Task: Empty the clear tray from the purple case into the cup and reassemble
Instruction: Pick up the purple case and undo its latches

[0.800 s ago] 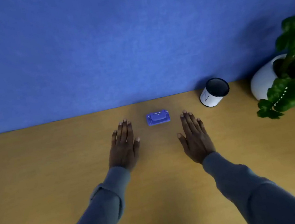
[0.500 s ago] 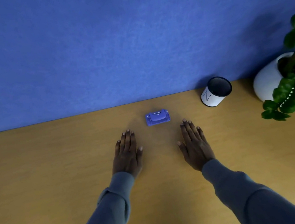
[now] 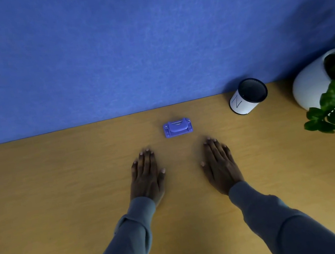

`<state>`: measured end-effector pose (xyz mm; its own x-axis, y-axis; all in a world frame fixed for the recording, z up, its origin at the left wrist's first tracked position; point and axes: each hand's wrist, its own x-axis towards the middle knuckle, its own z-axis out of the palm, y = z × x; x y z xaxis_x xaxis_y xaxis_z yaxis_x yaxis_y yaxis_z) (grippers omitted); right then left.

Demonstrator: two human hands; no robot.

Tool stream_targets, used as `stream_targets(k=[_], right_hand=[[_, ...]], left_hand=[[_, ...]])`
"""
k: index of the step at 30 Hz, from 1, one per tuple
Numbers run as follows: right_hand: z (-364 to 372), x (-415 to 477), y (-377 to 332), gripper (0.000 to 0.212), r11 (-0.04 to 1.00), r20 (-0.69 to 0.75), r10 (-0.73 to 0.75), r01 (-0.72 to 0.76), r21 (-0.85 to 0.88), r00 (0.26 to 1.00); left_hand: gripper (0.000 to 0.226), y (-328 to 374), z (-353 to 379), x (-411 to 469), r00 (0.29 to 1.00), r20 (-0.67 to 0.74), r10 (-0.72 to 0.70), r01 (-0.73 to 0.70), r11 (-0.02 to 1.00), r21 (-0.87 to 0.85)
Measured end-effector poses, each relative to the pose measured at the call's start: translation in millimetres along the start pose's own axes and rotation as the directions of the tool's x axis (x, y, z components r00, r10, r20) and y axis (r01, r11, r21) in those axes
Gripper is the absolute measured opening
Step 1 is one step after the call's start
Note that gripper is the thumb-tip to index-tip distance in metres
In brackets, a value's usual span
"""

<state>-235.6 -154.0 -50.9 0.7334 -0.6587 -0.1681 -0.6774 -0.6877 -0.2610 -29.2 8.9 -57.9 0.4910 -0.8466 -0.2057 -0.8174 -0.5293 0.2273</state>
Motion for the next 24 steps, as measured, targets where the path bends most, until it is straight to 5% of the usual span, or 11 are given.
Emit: stream_targets(k=[17,24], right_hand=[[-45.1,61.9,-11.8,0.06,0.98,-0.111,0.003,0.019,0.197,0.994],[-43.6,93.6,-18.2,0.06,0.958,-0.076,0.069,-0.044,0.285,0.995]], left_hand=[[0.072,15.0,-53.2,71.7,0.983,-0.179,0.046,-0.06,0.996,-0.073],[0.075,23.2,-62.8,102.0,0.992,-0.063,0.109,-0.112,0.992,-0.054]])
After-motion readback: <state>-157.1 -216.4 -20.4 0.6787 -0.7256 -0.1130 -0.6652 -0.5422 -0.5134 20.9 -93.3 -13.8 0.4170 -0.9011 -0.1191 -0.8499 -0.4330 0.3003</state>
